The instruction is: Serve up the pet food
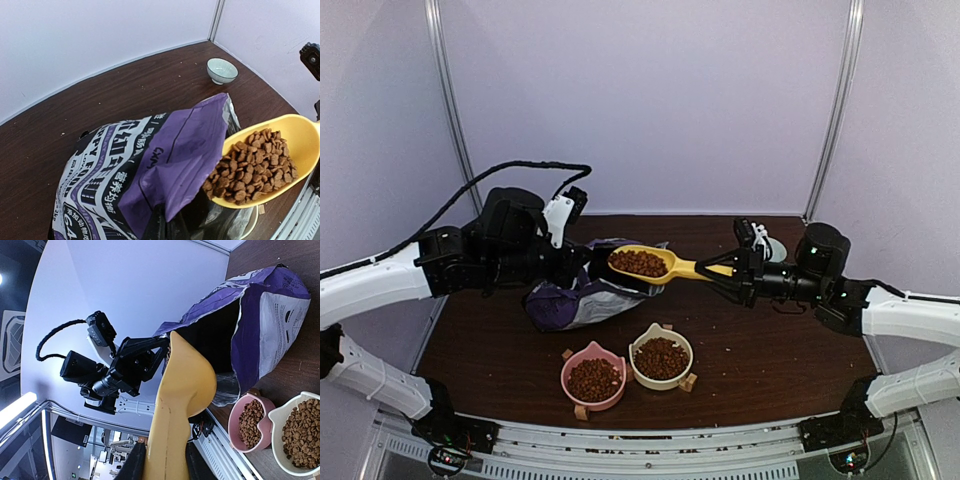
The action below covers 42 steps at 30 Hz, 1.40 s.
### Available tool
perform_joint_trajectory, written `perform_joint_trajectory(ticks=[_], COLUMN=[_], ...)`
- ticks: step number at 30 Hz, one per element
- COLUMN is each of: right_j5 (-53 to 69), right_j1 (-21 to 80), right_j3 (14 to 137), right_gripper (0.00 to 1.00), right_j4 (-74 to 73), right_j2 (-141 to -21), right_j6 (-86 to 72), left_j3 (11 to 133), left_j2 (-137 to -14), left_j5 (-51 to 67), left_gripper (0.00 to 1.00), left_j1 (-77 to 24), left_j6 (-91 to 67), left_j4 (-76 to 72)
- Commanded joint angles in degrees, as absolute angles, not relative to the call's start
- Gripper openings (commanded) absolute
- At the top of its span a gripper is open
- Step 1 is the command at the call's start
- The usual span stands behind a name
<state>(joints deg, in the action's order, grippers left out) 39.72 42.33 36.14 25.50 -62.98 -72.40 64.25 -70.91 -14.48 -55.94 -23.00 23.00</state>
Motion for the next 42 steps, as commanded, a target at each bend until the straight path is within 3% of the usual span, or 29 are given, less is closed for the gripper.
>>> perform_joint_trajectory(ticks=[1,22,42], right_j5=[39.9,41.1,38.2], right_j1=[41.9,51.9,56.0], right_j3=[36.7,40.2,41.6], right_gripper=[0.2,0.2,0.2], right_j4=[27.5,14.0,1.5], right_j2=[-60.5,-54.3,-63.1], right_j6=[-72.8,-69.0,-58.4], left_j3=[65.3,58.8,59.0], left_j2=[-72.4,-69.8,-63.6], left_j5=[-17.5,-13.7,-9.9], left_gripper=[0.0,0.0,0.0], left_j1=[-54.3,-43.0,-36.8], left_j6=[-25.7,-25.9,-22.2], left_j4=[24.5,24.7,26.4])
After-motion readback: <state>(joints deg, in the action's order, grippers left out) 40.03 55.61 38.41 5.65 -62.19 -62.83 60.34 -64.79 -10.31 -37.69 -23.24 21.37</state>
